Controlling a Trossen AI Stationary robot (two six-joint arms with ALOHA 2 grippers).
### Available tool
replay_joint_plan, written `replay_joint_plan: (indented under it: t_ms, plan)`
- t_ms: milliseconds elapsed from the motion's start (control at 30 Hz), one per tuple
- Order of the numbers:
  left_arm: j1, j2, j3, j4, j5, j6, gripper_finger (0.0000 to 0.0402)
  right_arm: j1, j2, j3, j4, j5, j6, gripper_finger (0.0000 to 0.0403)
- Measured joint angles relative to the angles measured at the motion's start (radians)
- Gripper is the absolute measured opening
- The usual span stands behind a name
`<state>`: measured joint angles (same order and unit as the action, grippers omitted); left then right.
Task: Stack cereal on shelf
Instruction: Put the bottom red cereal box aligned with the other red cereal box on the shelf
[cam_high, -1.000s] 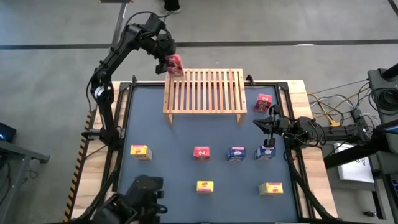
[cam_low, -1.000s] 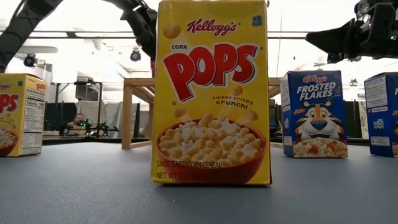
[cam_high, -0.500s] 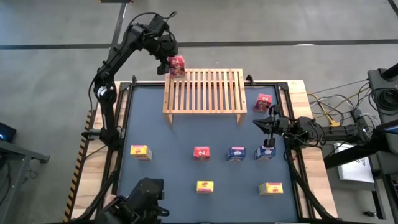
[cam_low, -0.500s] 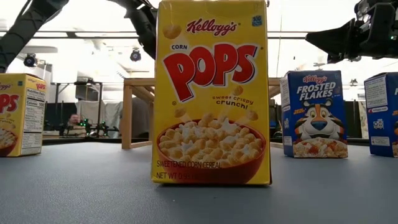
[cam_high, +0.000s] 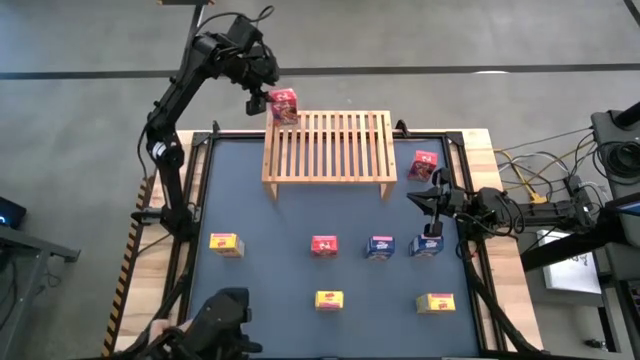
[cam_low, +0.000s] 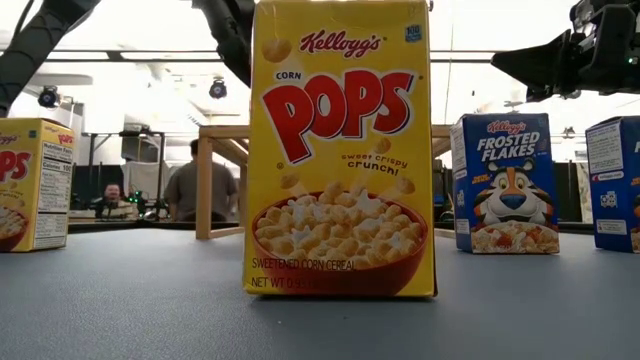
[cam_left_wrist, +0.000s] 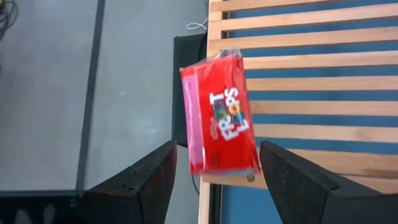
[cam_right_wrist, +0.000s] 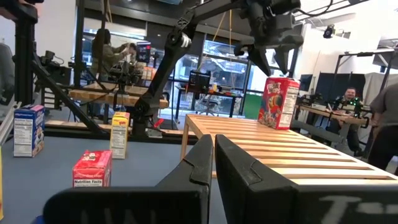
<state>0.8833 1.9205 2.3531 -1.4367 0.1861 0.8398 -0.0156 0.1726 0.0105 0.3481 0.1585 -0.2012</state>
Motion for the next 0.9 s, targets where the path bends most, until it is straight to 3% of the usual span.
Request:
replay_joint_plan:
  t_ms: [333,600,767,900]
  plan:
    - [0.0,-0.089,-0.002,-0.049,-0.03,-0.094,0.021,0.0,0.0,0.0,0.0,0.0,0.0,0.0009]
    - [-0.01,-0.258,-0.034,-0.135,0.076,-0.204,0.0162,0.0,0.0,0.0,0.0,0.0,0.0,0.0009]
    - [-0.062,-0.436,-0.155,-0.122,0.097,-0.243,0.0121,0.0,0.0,0.0,0.0,0.0,0.0,0.0009]
    - [-0.134,-0.611,-0.346,-0.028,0.115,-0.295,0.0099,0.0,0.0,0.0,0.0,0.0,0.0,0.0009]
